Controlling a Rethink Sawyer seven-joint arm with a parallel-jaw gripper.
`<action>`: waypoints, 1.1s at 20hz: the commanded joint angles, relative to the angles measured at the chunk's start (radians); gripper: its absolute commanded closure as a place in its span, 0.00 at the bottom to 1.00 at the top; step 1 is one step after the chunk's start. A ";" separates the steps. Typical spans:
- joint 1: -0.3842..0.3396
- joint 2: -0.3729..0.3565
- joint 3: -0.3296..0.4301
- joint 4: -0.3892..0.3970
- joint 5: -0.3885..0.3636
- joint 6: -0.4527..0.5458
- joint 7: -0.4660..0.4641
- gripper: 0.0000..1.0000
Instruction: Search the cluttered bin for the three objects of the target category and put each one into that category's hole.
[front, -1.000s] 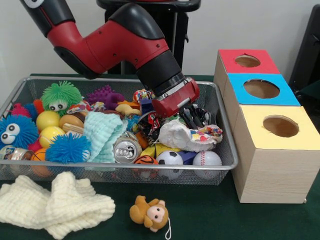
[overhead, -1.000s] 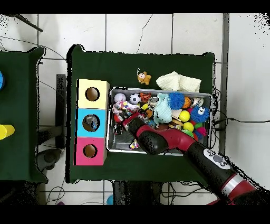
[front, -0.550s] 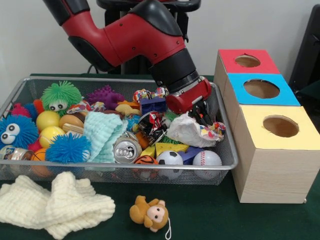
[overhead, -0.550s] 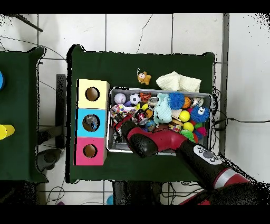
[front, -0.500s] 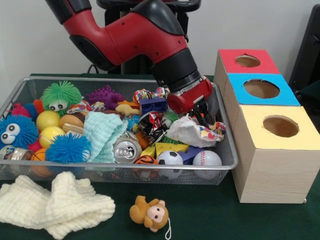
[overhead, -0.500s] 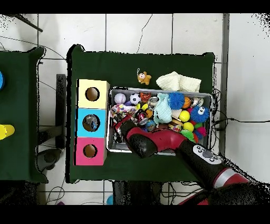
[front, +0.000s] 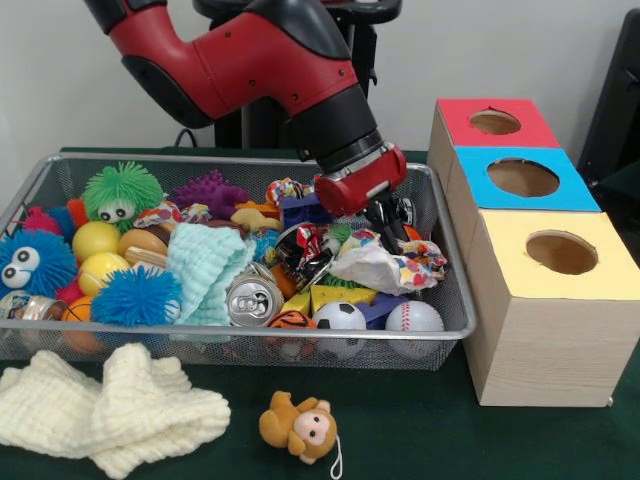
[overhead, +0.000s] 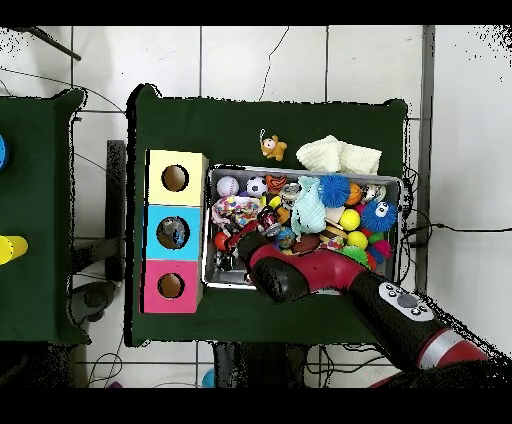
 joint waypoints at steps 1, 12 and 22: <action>-0.048 -0.017 0.008 -0.011 0.038 0.191 0.077 1.00; -0.055 -0.080 -0.019 0.002 -0.003 0.318 0.031 1.00; 0.040 -0.177 -0.159 -0.028 -0.076 0.254 0.083 1.00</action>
